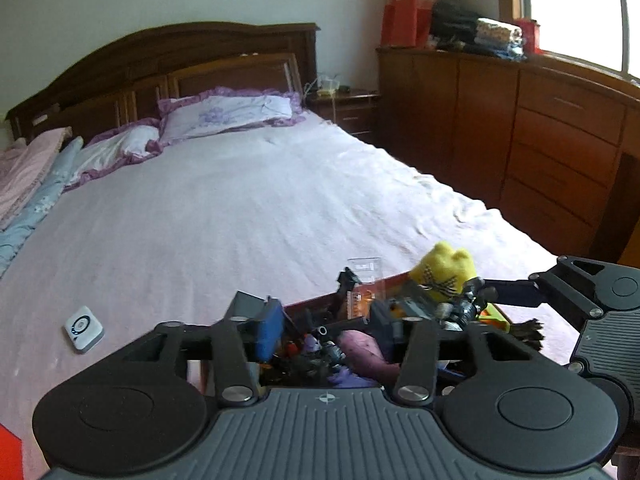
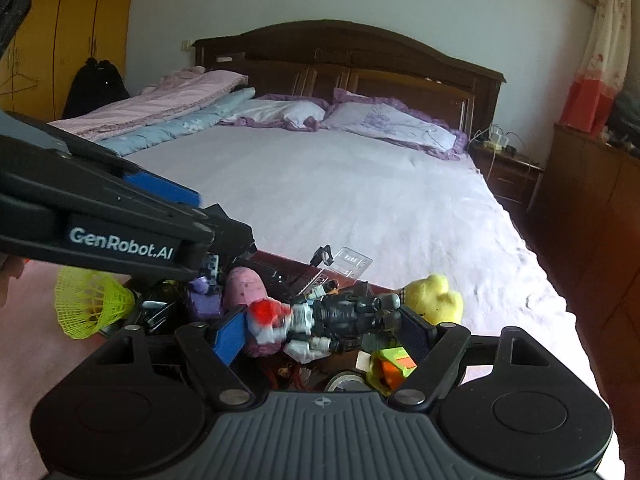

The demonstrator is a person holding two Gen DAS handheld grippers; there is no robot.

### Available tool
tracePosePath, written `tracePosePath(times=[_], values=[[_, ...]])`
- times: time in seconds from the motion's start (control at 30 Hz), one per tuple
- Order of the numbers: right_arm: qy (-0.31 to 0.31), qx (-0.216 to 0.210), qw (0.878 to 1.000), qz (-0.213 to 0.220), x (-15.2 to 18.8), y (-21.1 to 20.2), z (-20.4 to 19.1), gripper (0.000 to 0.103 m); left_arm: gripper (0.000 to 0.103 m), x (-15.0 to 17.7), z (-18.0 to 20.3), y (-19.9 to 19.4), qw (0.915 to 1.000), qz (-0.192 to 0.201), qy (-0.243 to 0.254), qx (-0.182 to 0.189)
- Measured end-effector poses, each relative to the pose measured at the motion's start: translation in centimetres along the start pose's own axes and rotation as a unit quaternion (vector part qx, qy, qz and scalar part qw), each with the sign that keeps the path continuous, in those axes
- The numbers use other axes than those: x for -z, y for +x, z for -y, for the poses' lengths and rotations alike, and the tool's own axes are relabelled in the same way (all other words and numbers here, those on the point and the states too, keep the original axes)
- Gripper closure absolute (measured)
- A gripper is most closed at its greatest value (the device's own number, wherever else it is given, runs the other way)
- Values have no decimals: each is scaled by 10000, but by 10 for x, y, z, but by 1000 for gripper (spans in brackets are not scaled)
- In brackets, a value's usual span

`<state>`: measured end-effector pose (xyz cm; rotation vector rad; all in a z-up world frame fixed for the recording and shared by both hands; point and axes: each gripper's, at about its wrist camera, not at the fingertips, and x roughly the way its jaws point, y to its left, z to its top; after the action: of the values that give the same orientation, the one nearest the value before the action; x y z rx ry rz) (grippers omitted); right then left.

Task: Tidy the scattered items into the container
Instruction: 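Carry both figures over the pink box and open both tools to drop them, then grasp the yellow shuttlecock with the right tool while the left tool grasps the grey brick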

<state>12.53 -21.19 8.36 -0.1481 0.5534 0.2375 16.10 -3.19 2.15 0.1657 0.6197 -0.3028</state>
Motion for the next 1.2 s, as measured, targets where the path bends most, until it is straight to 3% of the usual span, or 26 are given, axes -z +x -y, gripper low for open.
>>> tracePosePath(times=[0.17, 0.23, 0.33, 0.73, 1.2], values=[[-72, 12, 9999, 101, 9, -7, -1, 22, 38, 18, 2, -18, 9999, 58, -101, -34], [-31, 51, 9999, 151, 13, -15, 0, 22, 26, 28, 2, -28, 9998, 62, -182, -74], [102, 73, 9996, 243, 19, -29, 2, 21, 17, 45, 4, -49, 9992, 98, -336, -171], [299, 23, 9996, 6, 80, -97, -24, 18, 10, 103, 13, -106, 9956, -188, -837, -388], [325, -56, 9989, -334, 121, -137, -48, 16, 7, 145, 17, -130, 9922, -517, -983, -565]])
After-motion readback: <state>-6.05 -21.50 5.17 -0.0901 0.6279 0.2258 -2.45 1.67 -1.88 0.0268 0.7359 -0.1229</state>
